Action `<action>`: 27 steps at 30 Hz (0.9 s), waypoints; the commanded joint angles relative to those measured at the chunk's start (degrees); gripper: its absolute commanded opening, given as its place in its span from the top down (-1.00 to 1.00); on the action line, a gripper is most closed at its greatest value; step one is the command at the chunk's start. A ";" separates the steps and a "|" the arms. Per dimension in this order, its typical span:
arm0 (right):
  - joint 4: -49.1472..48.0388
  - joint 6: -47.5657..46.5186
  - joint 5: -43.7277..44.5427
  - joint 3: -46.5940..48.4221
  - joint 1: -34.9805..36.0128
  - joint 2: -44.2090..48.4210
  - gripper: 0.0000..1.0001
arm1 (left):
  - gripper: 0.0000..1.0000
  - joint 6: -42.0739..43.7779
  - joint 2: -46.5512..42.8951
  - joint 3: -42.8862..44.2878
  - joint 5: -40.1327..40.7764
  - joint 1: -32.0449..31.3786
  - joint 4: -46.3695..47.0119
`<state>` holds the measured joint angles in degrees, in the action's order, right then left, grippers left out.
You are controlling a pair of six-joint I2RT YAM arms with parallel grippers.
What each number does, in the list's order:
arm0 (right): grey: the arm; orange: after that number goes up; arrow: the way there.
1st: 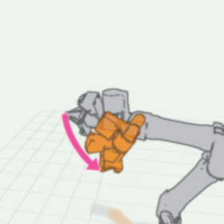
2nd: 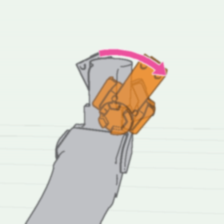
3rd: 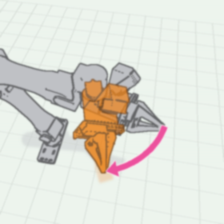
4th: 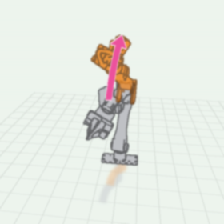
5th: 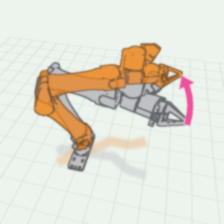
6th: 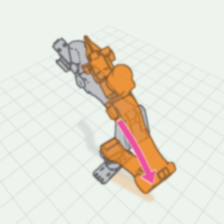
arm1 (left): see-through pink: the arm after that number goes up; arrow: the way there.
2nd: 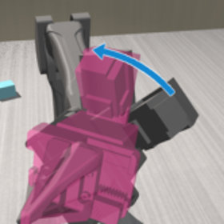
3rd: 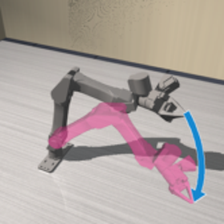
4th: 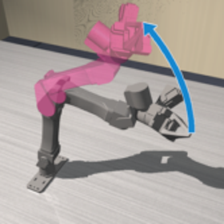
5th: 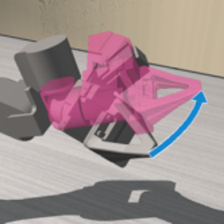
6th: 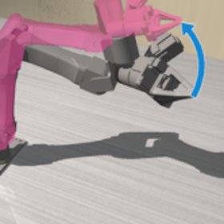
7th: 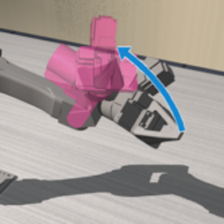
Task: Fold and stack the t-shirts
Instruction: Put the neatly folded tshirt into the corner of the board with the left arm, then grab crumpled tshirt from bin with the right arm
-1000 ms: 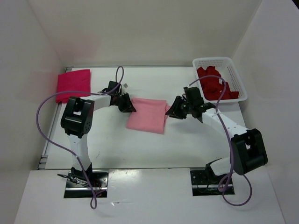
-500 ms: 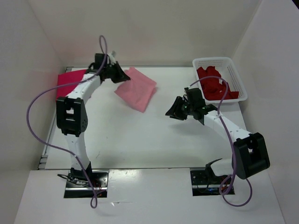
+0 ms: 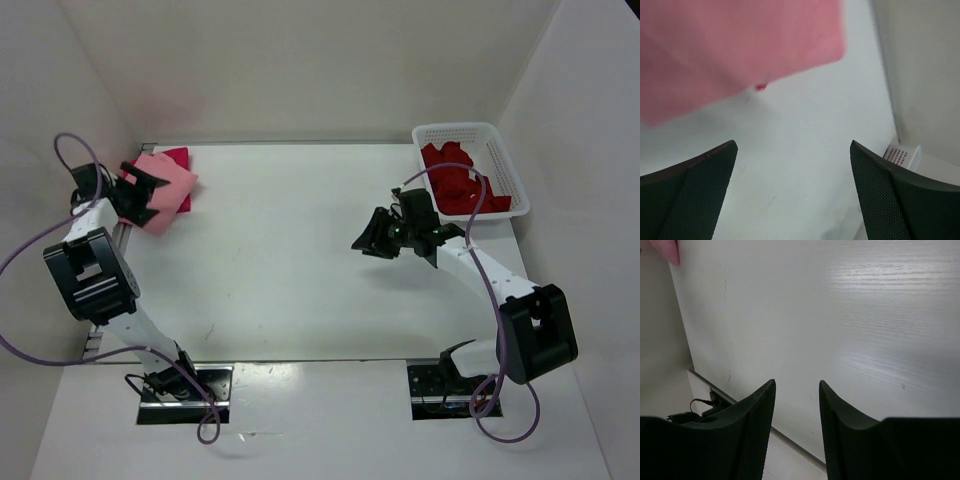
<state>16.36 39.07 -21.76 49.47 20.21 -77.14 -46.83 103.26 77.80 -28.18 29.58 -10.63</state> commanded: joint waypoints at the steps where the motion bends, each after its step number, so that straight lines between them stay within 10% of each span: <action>1: 0.34 -1.45 -0.83 2.12 -0.60 1.29 0.08 | -1.00 -3.01 -5.34 -8.26 0.57 -2.43 -0.27; 6: 0.34 -1.45 1.01 4.92 -1.13 0.60 0.08 | -1.00 -4.14 -15.36 -15.04 2.08 -2.43 0.35; 12: 3.23 -1.97 11.90 16.42 -7.01 -5.11 0.95 | -0.80 -2.22 -20.38 -17.77 1.12 -14.88 2.01; 17: 7.02 -7.07 21.74 29.95 -17.55 -14.41 0.87 | 0.01 1.21 -19.85 -19.87 -0.47 -30.09 1.32; 27: 12.99 -15.51 33.70 44.83 -27.77 -34.10 0.14 | -0.25 1.13 -22.05 -26.47 -1.52 -50.93 2.90</action>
<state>24.64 27.92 6.44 90.52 -7.57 -106.65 -46.52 83.15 51.70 -28.67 -19.66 -9.82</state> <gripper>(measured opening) 0.413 0.614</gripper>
